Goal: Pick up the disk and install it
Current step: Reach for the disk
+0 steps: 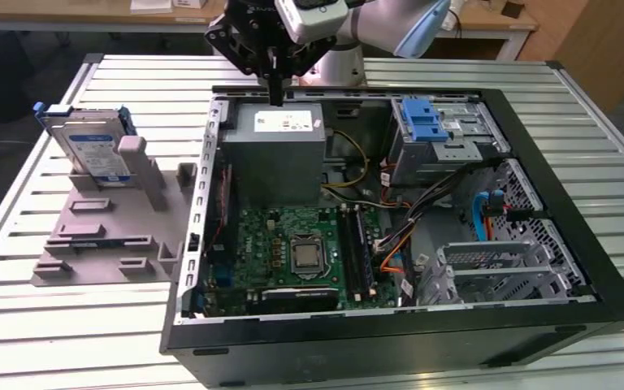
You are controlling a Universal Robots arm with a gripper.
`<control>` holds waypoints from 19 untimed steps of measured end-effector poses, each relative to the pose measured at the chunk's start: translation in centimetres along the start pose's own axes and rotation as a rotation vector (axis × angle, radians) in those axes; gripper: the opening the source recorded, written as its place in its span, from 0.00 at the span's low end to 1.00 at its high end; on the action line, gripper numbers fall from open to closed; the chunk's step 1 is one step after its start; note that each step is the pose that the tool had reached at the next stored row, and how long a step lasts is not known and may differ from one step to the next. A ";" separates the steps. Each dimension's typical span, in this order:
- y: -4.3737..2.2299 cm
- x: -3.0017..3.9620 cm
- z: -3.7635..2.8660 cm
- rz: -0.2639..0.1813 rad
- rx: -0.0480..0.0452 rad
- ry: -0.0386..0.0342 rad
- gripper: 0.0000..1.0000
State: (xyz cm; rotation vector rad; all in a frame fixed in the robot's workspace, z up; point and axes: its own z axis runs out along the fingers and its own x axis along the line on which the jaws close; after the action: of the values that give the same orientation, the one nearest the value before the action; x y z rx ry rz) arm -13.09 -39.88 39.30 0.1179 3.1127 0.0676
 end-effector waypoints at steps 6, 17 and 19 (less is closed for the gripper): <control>0.07 0.62 0.00 0.000 0.0001 0.0000 0.11; 0.02 1.84 -0.02 0.000 0.0023 0.0018 0.11; 0.01 2.04 -0.02 0.000 0.0024 0.0029 0.11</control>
State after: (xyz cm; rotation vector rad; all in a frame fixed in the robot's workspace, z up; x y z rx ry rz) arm -15.12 -39.71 39.27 0.1182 3.1158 0.0642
